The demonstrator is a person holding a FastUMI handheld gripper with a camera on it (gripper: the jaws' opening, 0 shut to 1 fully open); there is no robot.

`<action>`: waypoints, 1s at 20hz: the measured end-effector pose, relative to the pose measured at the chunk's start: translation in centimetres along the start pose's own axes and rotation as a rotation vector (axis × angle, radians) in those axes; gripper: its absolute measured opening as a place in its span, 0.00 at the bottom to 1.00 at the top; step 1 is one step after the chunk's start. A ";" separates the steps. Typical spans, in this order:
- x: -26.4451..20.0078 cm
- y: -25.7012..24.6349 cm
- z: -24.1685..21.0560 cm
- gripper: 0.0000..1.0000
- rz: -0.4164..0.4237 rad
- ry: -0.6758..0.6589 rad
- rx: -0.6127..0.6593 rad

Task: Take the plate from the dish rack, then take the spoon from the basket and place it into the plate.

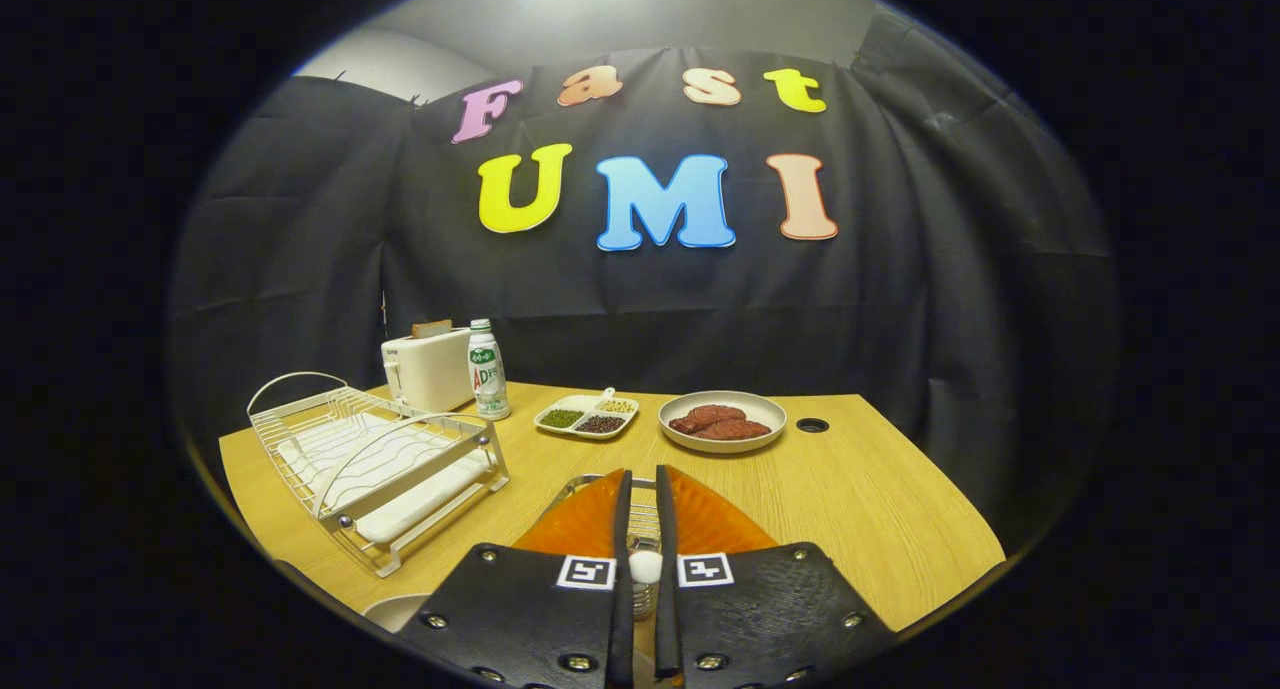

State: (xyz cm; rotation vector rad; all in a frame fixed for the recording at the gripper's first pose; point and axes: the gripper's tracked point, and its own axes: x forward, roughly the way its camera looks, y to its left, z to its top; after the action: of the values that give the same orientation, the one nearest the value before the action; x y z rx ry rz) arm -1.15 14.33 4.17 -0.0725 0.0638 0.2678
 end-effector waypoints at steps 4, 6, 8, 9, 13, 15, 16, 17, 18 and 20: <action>-1.1 0.5 1.2 0.08 -0.008 0.010 -0.004; -1.5 0.5 1.9 0.08 -0.010 0.014 -0.011; -2.0 0.5 3.0 0.08 -0.011 0.016 -0.035; -2.3 0.5 3.7 0.08 -0.012 0.014 -0.038; -3.7 0.8 6.4 0.08 -0.010 0.017 -0.032; -4.6 1.1 7.8 0.08 -0.016 0.023 -0.038; -5.2 1.1 8.5 0.08 -0.023 0.028 -0.042; -5.9 1.4 9.2 0.08 -0.027 0.030 -0.044; -6.5 1.6 9.9 0.08 -0.034 0.034 -0.047; -7.8 2.0 10.9 0.08 -0.049 0.040 -0.039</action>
State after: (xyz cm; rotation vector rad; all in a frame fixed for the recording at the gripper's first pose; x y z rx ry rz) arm -8.59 15.08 15.44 -0.1177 0.0963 0.2191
